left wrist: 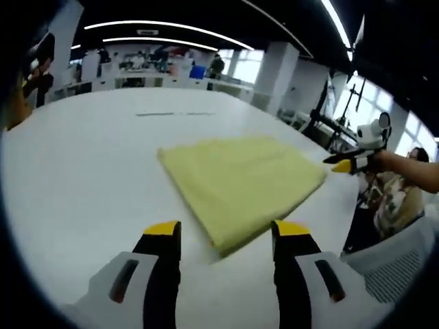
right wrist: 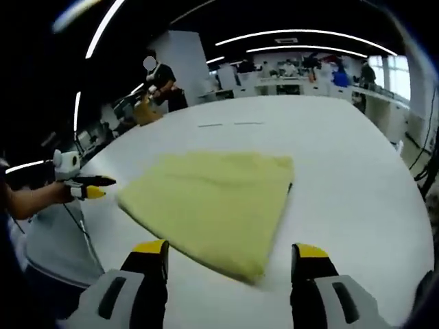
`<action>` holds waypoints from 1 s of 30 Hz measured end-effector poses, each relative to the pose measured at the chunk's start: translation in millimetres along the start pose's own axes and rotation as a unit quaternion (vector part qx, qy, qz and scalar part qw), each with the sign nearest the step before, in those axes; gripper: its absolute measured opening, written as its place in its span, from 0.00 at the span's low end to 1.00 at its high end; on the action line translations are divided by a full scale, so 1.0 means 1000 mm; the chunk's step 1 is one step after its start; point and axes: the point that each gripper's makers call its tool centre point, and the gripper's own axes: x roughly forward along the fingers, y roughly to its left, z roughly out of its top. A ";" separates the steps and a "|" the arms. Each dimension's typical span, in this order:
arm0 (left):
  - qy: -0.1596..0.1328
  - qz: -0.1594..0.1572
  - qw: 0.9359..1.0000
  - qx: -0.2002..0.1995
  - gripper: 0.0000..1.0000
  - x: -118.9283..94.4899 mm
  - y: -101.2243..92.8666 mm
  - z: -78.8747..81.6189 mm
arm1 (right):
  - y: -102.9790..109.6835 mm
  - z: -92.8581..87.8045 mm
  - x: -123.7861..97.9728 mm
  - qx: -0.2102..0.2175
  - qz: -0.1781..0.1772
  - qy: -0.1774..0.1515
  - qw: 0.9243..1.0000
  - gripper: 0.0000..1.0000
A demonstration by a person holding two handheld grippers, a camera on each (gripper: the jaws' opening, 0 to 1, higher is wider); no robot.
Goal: Fold the garment on the visible template until the final outline fits inside the template.
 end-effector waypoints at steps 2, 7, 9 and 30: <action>-0.005 -0.007 1.000 -0.007 0.66 -0.004 -0.005 0.005 | 0.006 0.011 -0.002 0.007 0.005 -0.017 1.000 0.89; -0.009 -0.006 1.000 -0.012 0.84 -0.010 -0.012 0.011 | 0.023 0.029 -0.011 0.008 0.025 -0.035 0.999 0.96; -0.010 -0.005 1.000 -0.013 0.88 -0.012 -0.014 0.013 | 0.027 0.033 -0.016 0.002 0.026 -0.041 0.999 0.99; -0.046 0.002 0.999 -0.022 0.98 -0.031 -0.027 0.033 | 0.053 0.040 -0.050 -0.062 0.030 -0.066 0.995 0.99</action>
